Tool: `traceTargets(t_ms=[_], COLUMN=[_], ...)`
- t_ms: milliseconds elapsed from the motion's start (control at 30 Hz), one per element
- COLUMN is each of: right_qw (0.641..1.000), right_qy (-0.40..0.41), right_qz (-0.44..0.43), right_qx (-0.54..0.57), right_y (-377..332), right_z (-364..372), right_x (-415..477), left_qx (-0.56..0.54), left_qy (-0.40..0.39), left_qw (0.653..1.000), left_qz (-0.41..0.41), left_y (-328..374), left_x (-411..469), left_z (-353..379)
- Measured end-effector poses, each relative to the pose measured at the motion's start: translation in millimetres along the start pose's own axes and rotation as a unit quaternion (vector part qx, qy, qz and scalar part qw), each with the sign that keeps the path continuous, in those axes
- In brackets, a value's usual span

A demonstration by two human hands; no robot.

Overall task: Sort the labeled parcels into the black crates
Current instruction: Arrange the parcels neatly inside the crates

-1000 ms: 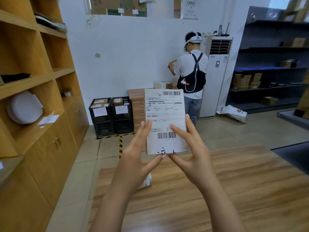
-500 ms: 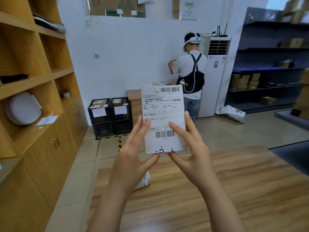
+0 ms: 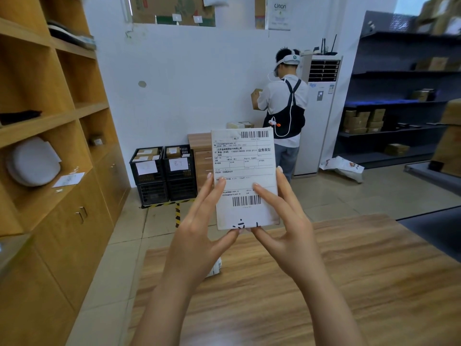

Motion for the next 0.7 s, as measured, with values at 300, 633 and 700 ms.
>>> traceTargets(t_ms=[300, 633, 700], right_qw=[1.0, 1.0, 1.0], right_qy=[0.005, 0.012, 0.013], right_qz=[-0.001, 0.008, 0.007], right_qx=[0.003, -0.015, -0.014], right_y=[-2.7, -4.4, -4.7], right_z=[-6.8, -22.8, -25.5], right_x=[-4.6, -11.1, -12.0], left_qx=[0.0, -0.016, -0.014], left_qy=[0.0, -0.012, -0.01], left_qw=[1.0, 1.0, 1.0], left_qz=[0.002, 0.013, 0.014], left_y=[6.7, 20.5, 22.7], left_x=[-4.2, -7.5, -8.5], left_z=[0.6, 7.0, 8.1])
Point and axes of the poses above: each hand's wrist, its own x-axis towards the middle knuckle, its own z-axis out of the palm, y = z × x, the point moved 10 cm from there along x, towards the middle knuckle, and after that the axes turned 14 degrees about y, right-handed, at the moved point
